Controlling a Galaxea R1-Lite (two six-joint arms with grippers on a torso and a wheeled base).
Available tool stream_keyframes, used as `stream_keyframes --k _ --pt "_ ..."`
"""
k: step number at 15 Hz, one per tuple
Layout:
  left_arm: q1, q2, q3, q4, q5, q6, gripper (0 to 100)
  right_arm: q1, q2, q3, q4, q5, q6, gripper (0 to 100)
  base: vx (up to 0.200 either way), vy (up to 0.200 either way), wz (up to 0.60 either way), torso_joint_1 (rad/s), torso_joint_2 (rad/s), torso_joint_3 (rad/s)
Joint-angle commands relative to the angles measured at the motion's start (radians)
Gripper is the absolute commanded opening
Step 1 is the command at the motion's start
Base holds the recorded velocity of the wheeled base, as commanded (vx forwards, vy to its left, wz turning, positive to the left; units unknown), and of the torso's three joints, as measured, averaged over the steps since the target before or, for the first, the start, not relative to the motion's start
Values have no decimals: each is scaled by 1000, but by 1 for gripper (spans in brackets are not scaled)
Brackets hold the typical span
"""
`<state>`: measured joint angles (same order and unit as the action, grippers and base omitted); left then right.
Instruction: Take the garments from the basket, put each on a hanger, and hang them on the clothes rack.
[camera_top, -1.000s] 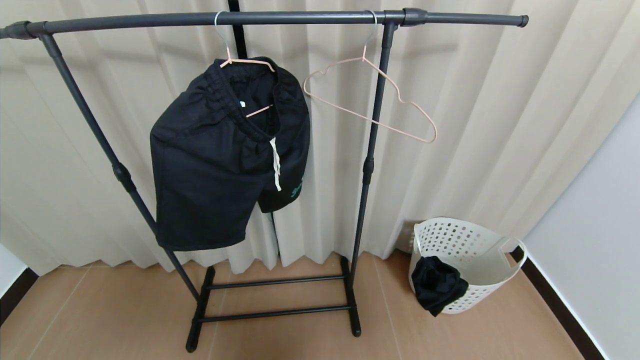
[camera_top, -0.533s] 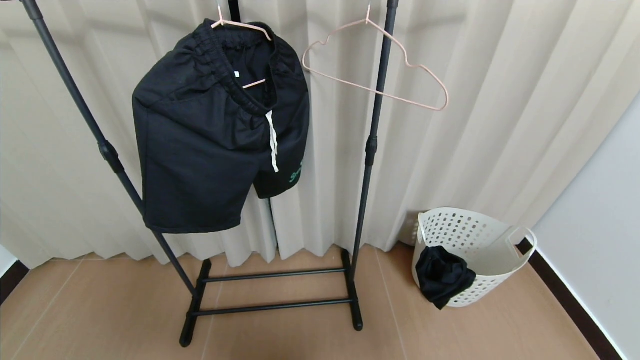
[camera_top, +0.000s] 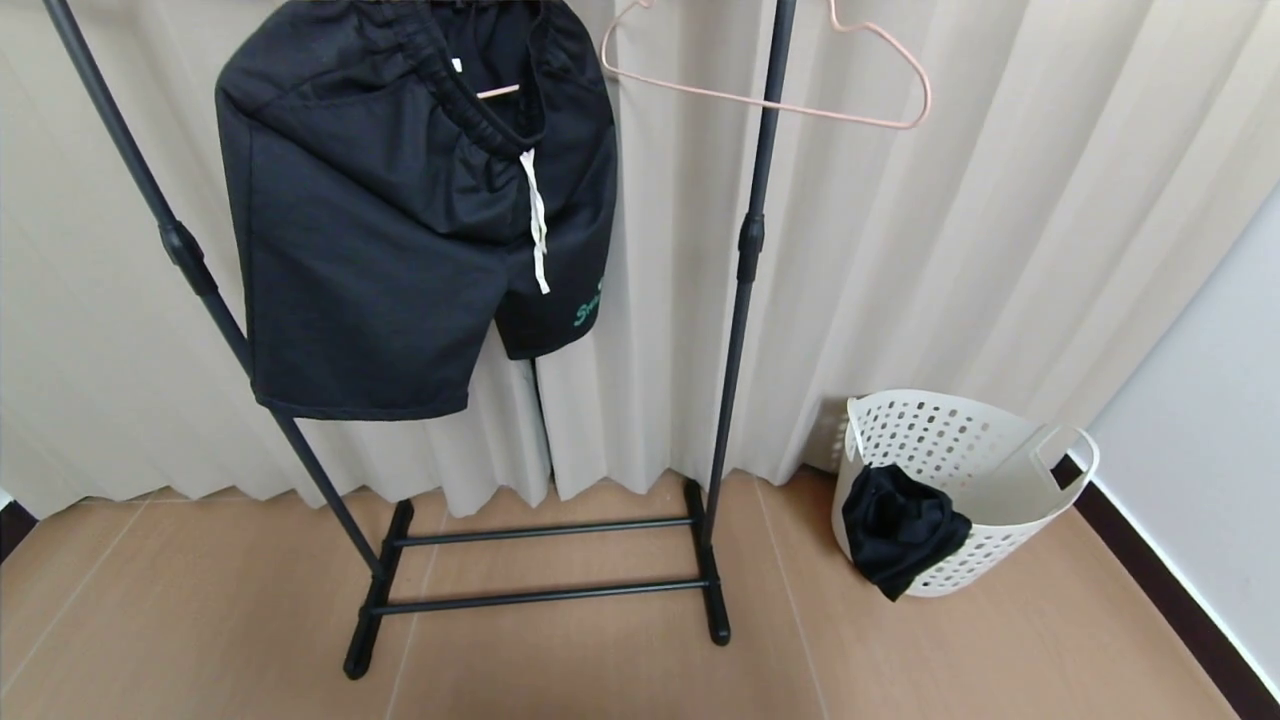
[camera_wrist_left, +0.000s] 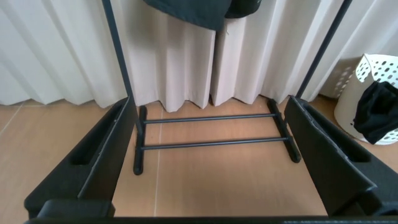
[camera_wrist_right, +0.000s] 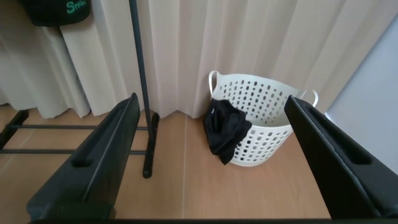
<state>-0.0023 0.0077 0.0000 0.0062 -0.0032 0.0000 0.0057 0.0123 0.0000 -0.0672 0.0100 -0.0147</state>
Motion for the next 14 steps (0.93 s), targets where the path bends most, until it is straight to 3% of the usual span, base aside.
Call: stream_keyframes --k 1,8,14 --pt "1 2 0 0 0 0 100 0 1 0 0 1 -1 100 0 0 0 -85 461 378" --pt "-1 2 0 0 0 0 100 0 1 0 0 1 2 100 0 0 0 -25 416 387" --pt "-1 2 0 0 0 0 100 0 1 0 0 1 1 100 0 0 0 3 49 52"
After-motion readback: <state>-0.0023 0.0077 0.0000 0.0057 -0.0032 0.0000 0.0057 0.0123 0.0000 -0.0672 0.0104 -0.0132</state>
